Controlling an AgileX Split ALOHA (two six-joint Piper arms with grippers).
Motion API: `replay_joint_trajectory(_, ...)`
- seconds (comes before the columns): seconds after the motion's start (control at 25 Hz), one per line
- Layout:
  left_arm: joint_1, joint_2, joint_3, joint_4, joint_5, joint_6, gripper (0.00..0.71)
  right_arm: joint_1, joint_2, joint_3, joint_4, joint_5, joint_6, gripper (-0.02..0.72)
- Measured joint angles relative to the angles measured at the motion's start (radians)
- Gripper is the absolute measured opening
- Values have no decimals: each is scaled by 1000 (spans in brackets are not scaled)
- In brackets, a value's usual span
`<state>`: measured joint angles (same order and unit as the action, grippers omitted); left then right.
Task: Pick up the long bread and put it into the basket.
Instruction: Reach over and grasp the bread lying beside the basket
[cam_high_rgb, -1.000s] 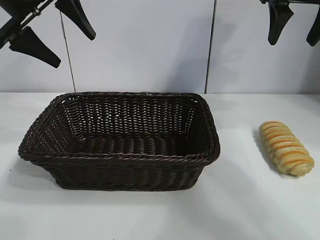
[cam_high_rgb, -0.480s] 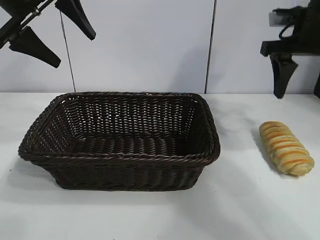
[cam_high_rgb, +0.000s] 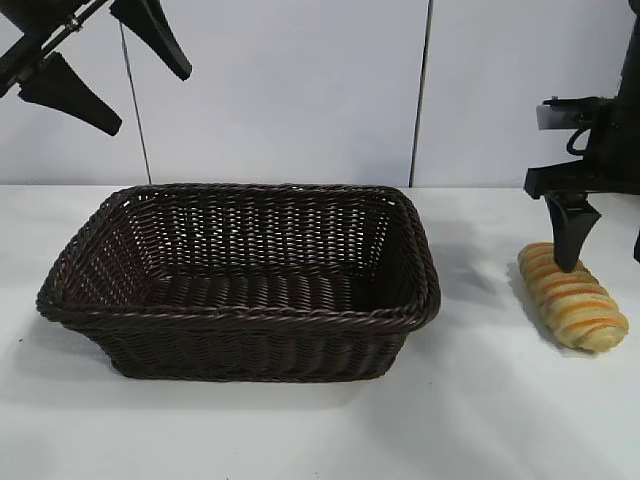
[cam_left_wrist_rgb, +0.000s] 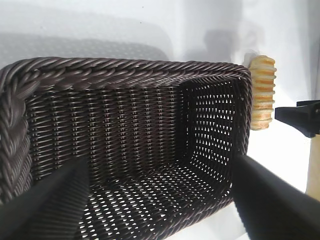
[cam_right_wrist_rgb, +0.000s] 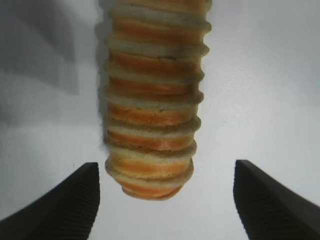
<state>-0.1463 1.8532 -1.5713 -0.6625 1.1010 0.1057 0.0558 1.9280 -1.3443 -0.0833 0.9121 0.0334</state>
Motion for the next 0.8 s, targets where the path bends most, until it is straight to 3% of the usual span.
replay_joint_trajectory(0.68, 0, 0, 0, 0, 0, 0, 571, 0, 125, 0, 28, -64, 23, 538)
replay_joint_trajectory(0.8, 0, 0, 0, 0, 0, 0, 571, 0, 128, 0, 32, -66, 26, 468)
